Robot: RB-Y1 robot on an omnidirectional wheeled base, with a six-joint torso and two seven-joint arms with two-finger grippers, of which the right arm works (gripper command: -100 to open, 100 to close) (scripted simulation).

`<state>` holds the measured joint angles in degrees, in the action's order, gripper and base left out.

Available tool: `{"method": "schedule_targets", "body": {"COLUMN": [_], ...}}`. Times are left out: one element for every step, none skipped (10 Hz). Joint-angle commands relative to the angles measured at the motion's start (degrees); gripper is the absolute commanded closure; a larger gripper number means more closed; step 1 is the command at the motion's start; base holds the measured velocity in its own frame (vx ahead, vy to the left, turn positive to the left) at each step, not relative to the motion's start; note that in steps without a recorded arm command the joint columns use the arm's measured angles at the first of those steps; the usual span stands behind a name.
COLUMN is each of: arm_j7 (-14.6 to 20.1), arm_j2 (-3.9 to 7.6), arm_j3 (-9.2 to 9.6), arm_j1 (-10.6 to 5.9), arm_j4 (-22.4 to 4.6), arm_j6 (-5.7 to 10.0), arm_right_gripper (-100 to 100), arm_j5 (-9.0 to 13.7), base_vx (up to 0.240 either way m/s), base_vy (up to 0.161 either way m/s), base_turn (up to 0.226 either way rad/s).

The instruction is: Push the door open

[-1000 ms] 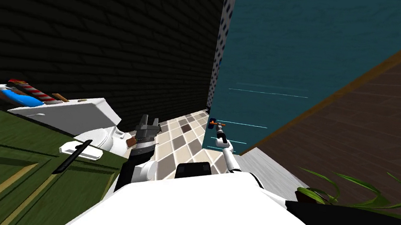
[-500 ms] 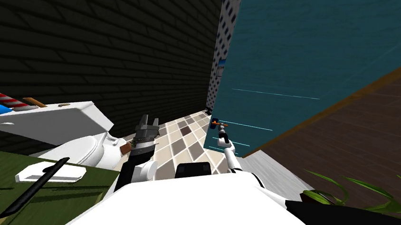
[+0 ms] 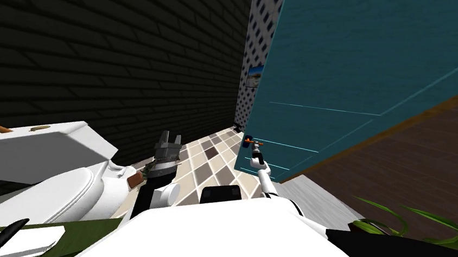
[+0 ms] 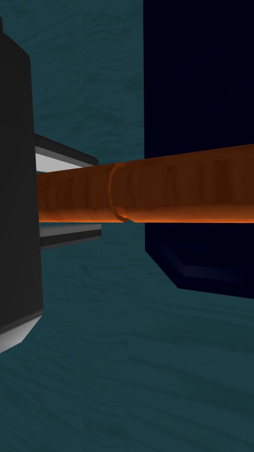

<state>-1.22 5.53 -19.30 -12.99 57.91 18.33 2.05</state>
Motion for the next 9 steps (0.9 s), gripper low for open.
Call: {"method": "schedule_targets", "body": {"arm_j7": [-0.46, -0.6, -0.73, -0.85, -0.96, -1.11, -1.21, -1.23, -1.49], "arm_j2": [0.35, 0.33, 0.29, 0.26, 0.21, 0.14, 0.08, 0.05, 0.39], "arm_j3": [-1.54, -2.15, -2.7, -3.23, -3.69, -4.32, -4.77, -4.62, -5.9], "arm_j1": [-0.26, -0.26, -0.27, -0.27, -0.27, -0.27, -0.27, -0.2, -0.16], "arm_j4": [-0.29, -0.34, -0.38, -0.42, -0.45, -0.5, -0.53, -0.95, -0.89], "arm_j6": [0.47, 0.48, 0.49, 0.5, 0.51, 0.52, 0.53, 0.5, 0.58], "arm_right_gripper": [100, 100, 100, 100, 100, 100, 100, 100, 100], "arm_j5": [0.2, 0.31, 0.41, 0.5, 0.58, 0.7, 0.78, 0.71, 0.97], "base_vx": [0.177, 0.186, 0.161, 0.15, 0.148, 0.191, 0.186, 0.074, 0.142], "base_vy": [0.082, 0.097, 0.096, 0.061, 0.064, 0.091, 0.085, 0.026, 0.02], "base_turn": [-0.071, -0.093, -0.076, -0.061, -0.048, -0.072, -0.077, -0.044, -0.054]}}
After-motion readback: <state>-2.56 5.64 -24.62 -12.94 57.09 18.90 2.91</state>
